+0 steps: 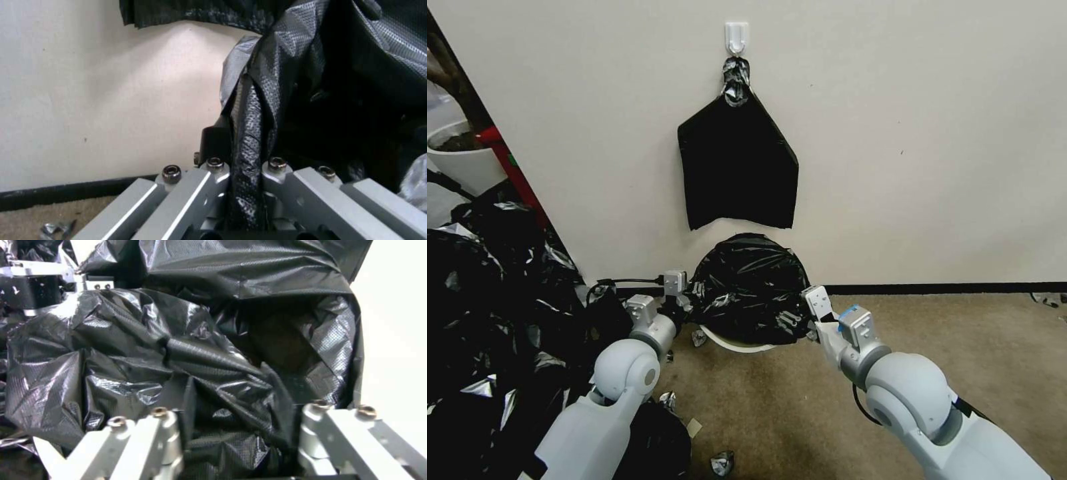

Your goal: Place a trash bag onto the trash bin.

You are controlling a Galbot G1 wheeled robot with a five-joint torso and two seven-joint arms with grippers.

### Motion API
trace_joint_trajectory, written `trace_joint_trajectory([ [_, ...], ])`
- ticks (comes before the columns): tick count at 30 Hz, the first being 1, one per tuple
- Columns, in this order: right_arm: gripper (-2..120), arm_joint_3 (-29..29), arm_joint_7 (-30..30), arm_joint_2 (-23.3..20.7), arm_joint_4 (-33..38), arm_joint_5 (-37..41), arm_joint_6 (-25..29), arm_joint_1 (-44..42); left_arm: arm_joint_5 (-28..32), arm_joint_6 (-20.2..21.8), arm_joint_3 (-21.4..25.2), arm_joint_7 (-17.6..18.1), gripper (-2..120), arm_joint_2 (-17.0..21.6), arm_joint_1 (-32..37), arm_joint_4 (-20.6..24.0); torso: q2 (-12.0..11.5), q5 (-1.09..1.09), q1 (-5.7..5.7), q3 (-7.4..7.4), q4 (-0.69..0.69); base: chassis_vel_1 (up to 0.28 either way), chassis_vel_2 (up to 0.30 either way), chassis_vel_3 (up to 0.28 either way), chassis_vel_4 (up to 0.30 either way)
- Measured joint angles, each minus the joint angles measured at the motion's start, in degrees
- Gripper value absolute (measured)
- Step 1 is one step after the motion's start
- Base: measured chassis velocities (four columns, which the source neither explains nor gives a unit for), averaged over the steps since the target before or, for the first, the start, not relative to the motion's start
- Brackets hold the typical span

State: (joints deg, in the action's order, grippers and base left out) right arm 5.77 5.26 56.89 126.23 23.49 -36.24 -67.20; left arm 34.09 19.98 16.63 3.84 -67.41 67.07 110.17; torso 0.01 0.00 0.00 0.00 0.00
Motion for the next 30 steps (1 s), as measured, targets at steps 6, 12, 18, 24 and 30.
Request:
trace_joint_trajectory([
  [6,19,0.28,-0.67,-0.41,-0.06,1.28,1.55,-0.42,0.51,0.03,0.3,0.25,3,-0.04,0.0,0.28,0.0,0.0,0.0,0.0,0.0,0.0,0.0,0.0,0.0],
  [12,0,0.46,-1.02,-1.99,0.35,6.88,4.87,-2.34,1.85,0.09,1.11,1.42,3,0.02,-0.1,0.71,0.0,0.0,0.0,0.0,0.0,0.0,0.0,0.0,0.0],
  [18,0,-0.17,-3.49,-2.83,0.17,10.33,10.22,-4.37,3.67,0.17,1.86,2.14,3,0.43,-0.6,1.01,0.0,0.0,0.0,0.0,0.0,0.0,0.0,0.0,0.0],
  [24,0,-1.46,-12.05,-3.05,-2.52,8.92,20.76,-4.94,5.63,0.31,2.34,2.95,3,0.5,-0.83,1.55,-0.01,0.0,0.0,0.0,0.0,0.0,0.0,0.0,0.0],
  [30,0,0.33,-24.35,-3.24,-7.48,5.7,29.43,-4.81,7.3,0.73,3.69,3.07,3,1.27,-0.75,2.24,-0.01,0.0,0.0,0.0,0.0,0.0,0.0,0.0,0.0],
])
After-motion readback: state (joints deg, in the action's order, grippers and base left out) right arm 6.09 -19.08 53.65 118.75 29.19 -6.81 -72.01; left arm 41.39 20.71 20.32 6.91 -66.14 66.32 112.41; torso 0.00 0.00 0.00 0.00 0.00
